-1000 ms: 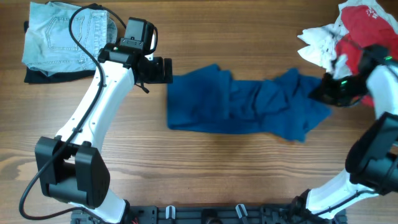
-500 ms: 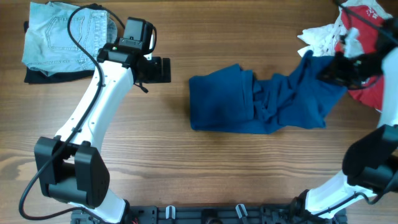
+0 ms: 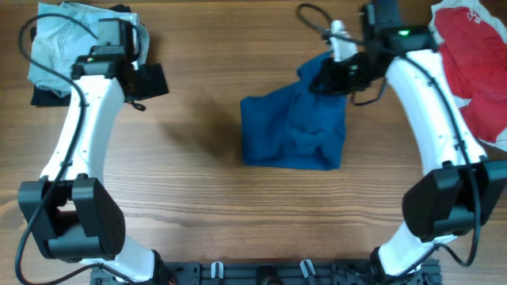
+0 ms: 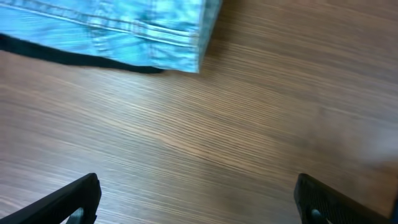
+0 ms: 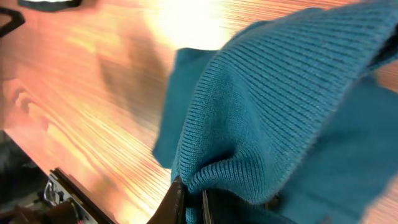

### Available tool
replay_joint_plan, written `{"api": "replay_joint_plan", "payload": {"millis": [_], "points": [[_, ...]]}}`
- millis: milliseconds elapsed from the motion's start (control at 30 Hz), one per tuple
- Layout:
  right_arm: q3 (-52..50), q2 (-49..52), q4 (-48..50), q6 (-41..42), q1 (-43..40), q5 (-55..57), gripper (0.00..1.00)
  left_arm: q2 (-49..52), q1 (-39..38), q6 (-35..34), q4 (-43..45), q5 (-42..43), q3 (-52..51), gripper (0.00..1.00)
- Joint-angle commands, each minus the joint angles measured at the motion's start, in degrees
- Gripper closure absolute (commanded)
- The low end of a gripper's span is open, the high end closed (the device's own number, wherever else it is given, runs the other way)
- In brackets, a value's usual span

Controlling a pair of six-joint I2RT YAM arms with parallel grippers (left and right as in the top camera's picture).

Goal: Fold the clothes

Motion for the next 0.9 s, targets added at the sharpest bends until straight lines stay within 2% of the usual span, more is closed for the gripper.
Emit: {"api": "replay_joint_plan", "payload": {"millis": [0, 267, 500, 533, 567, 600, 633, 700, 867], "points": [[0.5, -1.2, 2.6, 5.1, 4.9, -0.1, 0.96, 0.6, 1.4, 0.7, 0.2, 1.4, 0.6, 0.0], [-0.1, 3.5, 8.3, 9.5, 15.3, -0.2, 0.96, 0.7, 1.4, 0.7, 0.2, 1.9, 0.6, 0.0], [-0.1, 7.0, 11.0, 10.9, 20.9, -0.5, 0.96, 0.7, 1.3, 0.7, 0.2, 1.9, 0.6, 0.0], [-0.1, 7.6, 11.5, 11.0, 21.2, -0.8, 0.9, 0.7, 1.3, 0.7, 0.2, 1.9, 0.6, 0.0], [-0.1, 8.1, 11.9, 11.0, 21.6, -1.0, 0.77, 0.7, 1.3, 0.7, 0.2, 1.9, 0.6, 0.0], [-0.1, 8.6, 12.3, 11.0, 21.8, -1.0, 0.53, 0.7, 1.3, 0.7, 0.2, 1.9, 0.6, 0.0], [-0.1, 8.6, 12.5, 11.0, 21.8, -1.0, 0.37, 0.7, 1.3, 0.7, 0.2, 1.9, 0.6, 0.0], [0.3, 8.3, 13.0, 10.7, 21.6, -0.4, 0.26, 0.7, 1.3, 0.7, 0.2, 1.9, 0.6, 0.0], [4.7, 5.3, 11.5, 10.4, 17.3, 2.2, 0.21, 0.7, 1.3, 0.7, 0.2, 1.9, 0.6, 0.0]]}}
